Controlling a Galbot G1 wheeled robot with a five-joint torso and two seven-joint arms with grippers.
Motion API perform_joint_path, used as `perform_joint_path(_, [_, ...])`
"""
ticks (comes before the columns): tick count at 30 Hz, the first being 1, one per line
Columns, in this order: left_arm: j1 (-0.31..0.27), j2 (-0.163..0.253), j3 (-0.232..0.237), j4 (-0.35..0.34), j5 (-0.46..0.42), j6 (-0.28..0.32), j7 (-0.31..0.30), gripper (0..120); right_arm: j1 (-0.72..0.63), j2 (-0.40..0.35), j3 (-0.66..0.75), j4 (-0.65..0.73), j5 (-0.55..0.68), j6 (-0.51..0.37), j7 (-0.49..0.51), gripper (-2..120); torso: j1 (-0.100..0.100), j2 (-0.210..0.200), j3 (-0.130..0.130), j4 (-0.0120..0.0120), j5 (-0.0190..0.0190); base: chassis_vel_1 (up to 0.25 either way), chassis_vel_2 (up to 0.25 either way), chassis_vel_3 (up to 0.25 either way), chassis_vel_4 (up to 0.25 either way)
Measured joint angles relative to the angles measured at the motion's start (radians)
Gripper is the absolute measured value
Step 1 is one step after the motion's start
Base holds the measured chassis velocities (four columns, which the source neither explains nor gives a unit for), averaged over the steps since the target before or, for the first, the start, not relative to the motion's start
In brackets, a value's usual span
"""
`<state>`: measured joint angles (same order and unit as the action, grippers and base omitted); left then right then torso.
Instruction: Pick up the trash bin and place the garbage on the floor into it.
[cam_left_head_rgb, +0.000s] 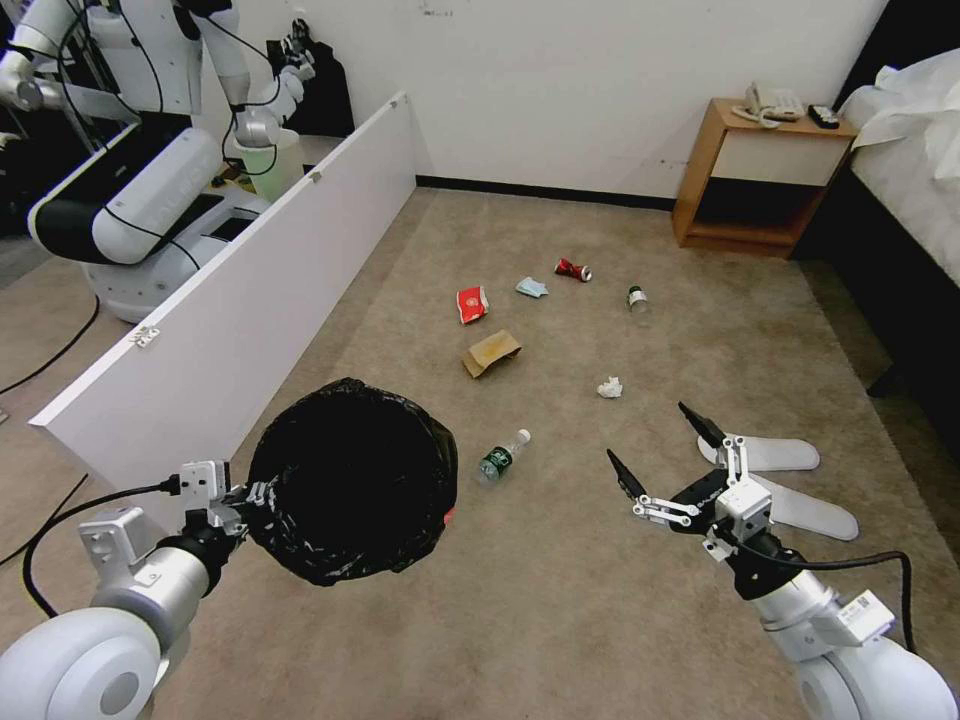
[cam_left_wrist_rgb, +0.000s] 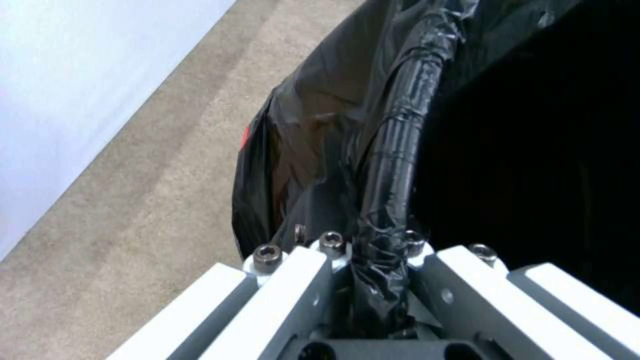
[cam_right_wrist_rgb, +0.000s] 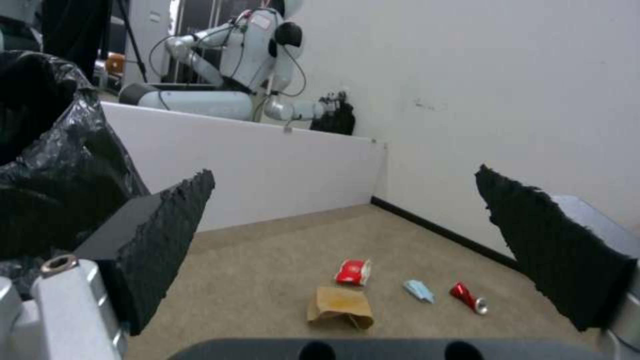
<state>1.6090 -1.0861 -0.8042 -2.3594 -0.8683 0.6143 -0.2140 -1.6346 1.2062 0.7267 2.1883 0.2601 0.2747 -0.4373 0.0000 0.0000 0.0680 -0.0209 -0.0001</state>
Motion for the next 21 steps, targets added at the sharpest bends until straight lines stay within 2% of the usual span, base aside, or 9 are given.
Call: perform_joint_path(21, [-0.005,-0.01,0.004,0.003,0.015,-0.005,-0.007,0,-0.004,-0.003,0.008,0.019,0.002,-0.043,-0.024,100,0.0,0.0,0.0,0.0001,0.0,0.0,0.0,0.0,0.0])
